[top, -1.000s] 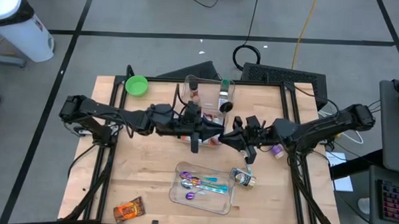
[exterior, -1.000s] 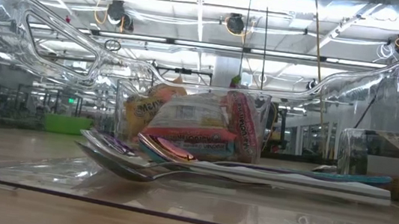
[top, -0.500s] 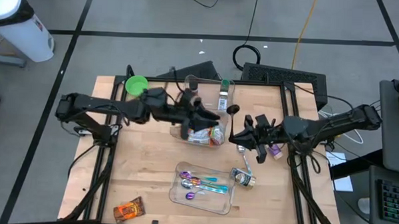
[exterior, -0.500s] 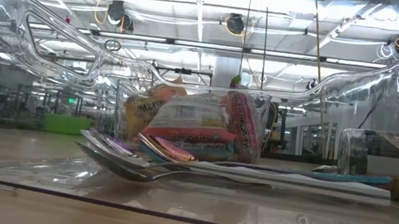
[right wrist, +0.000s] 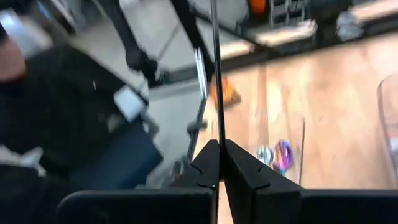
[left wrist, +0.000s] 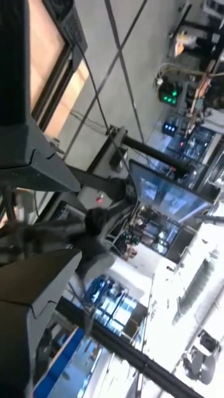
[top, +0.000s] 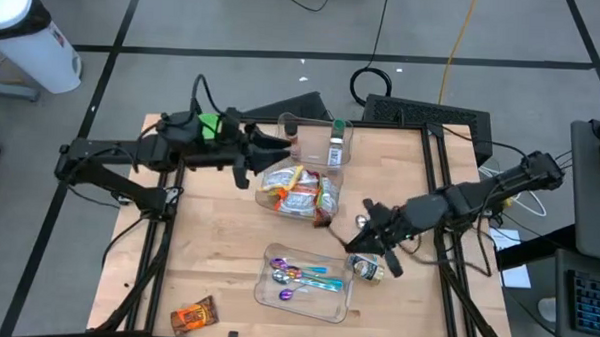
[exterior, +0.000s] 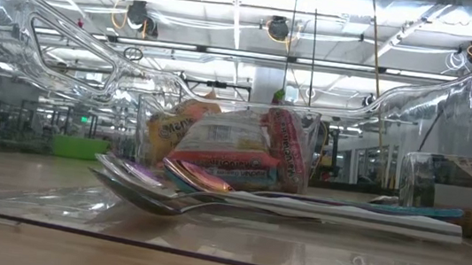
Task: Pick & Place Food Item
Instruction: Put the black spoon into the bottom transparent bin
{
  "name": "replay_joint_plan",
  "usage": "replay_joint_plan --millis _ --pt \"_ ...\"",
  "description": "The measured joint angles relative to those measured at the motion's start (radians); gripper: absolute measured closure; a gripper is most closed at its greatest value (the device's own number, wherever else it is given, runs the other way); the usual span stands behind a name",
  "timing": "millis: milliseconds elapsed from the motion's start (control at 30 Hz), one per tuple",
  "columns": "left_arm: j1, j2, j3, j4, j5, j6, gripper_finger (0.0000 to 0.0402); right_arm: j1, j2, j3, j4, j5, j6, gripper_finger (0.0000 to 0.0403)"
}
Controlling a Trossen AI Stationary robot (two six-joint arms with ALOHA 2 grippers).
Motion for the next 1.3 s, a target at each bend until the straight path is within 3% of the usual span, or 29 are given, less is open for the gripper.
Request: replay_joint_plan --millis 233,433,800,933,1300 --pt "0.0 -0.004 0.0 -0.01 -0.01 -0.002 0.0236 -0.02 0.227 0.214 -0.168 -0.139 -0.069 0.0403" --pt "0.0 -0.001 0.0 -0.061 -0.062 -0.004 0.0236 -0.051 0.392 0.313 -0.25 -0.239 -0.068 0.0403" --pt "0.0 -0.001 0.0 -0.087 -0.079 -0.012 0.0236 -0.055 0.59 0.318 -0.342 -0.239 0.046 0.0403" --pt "0.0 0.0 0.0 -0.129 -0.089 -0.014 0.0236 -0.036 0.628 0.318 -0.361 -0.189 0.079 0.0403" --pt "0.0 0.0 0.0 -0.171 -0.14 -0.022 0.0236 0.025 0.717 0.319 -0.345 -0.186 0.127 0.0403"
